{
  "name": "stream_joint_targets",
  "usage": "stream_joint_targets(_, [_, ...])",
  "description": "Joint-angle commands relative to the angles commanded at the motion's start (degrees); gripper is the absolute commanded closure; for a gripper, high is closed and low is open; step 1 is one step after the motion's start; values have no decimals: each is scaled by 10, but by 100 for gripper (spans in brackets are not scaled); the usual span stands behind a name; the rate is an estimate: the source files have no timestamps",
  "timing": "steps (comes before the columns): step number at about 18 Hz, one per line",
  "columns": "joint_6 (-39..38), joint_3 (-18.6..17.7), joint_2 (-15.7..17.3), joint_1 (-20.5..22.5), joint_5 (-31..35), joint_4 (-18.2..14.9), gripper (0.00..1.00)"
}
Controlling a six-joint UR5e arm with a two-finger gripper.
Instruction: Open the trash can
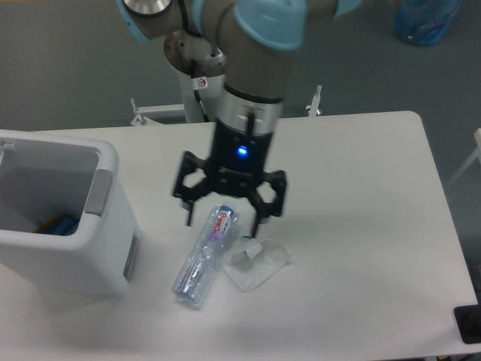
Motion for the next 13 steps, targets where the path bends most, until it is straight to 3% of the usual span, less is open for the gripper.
stream_joint_targets(3, [93, -13, -18, 34, 19, 1, 0])
stream_joint_targets(8, [231, -5, -63, 42, 205, 3, 0])
stream_joint_targets(13, [277, -10, -67, 38, 228, 3, 0])
